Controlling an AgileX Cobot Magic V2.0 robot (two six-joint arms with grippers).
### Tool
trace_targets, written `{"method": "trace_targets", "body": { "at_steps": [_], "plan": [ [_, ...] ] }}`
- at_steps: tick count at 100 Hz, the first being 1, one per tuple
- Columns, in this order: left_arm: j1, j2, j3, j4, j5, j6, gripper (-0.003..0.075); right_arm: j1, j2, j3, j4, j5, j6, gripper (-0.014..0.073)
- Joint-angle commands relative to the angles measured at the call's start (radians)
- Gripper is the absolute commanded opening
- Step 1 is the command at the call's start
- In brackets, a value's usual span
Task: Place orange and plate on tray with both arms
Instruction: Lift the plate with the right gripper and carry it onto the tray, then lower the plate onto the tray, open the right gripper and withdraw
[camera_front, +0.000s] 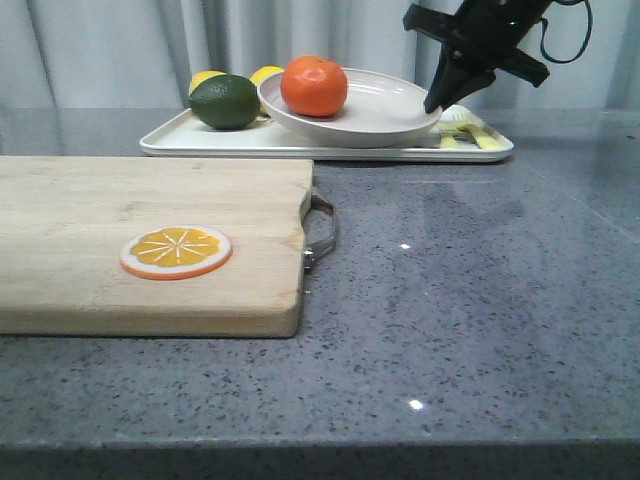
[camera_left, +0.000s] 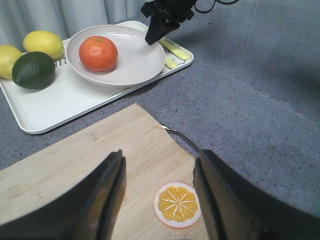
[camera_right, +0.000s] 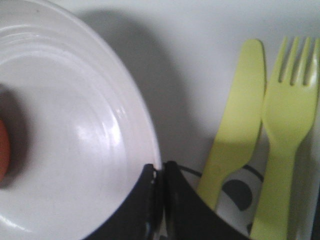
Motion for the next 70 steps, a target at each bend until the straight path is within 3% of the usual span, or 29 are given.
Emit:
{"method": "trace_targets", "body": {
  "at_steps": [1, 70],
  "plan": [
    [0.001, 0.008, -0.025, -0.003, -0.073, 0.001, 0.0312, 0.002, -0.063, -0.034, 0.039, -0.08, -0.008, -0.0064],
    [0.001, 0.021, -0.025, -0.005, -0.077, 0.001, 0.0311, 0.001, -0.058, -0.034, -0.028, -0.123, -0.008, -0.0036]
  ]
}}
